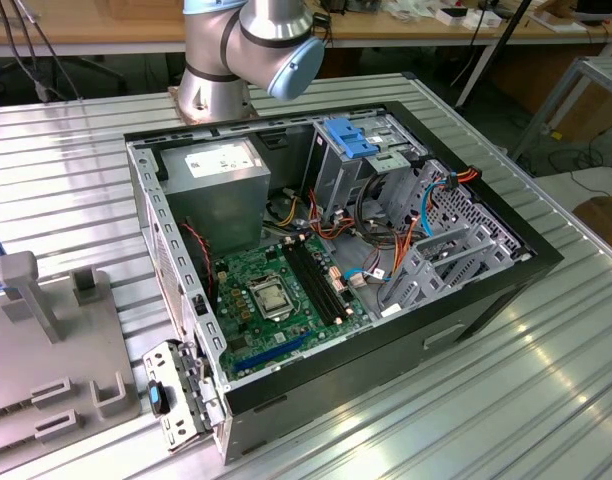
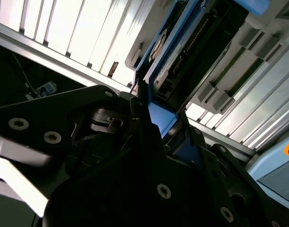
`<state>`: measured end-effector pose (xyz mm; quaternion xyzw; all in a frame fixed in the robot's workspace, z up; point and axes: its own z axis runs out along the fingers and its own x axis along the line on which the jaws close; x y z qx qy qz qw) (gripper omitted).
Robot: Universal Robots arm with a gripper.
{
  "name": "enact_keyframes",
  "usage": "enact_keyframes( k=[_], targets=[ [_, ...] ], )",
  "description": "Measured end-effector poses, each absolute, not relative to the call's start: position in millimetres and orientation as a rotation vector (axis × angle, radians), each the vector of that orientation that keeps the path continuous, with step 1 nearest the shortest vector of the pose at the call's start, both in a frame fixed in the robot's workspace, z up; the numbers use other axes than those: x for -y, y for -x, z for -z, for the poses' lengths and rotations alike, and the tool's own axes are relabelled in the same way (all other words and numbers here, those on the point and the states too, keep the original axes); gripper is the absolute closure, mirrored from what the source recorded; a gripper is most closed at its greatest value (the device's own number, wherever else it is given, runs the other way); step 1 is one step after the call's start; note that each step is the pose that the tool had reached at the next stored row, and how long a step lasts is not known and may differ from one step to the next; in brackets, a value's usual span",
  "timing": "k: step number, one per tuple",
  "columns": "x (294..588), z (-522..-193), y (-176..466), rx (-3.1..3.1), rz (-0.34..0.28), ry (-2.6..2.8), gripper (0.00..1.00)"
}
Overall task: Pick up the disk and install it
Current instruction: 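Pick up the disk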
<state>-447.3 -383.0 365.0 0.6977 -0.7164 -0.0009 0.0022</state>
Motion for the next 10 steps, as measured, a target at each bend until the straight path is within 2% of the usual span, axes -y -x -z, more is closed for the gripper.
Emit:
enact_keyframes(
  k=[5,10],
  targets=[
    [383.0,-366.6,447.6,2.250,0.003,-2.186,0.63],
    [382.9,-387.1,447.7,2.250,0.003,-2.186,0.63]
  ],
)
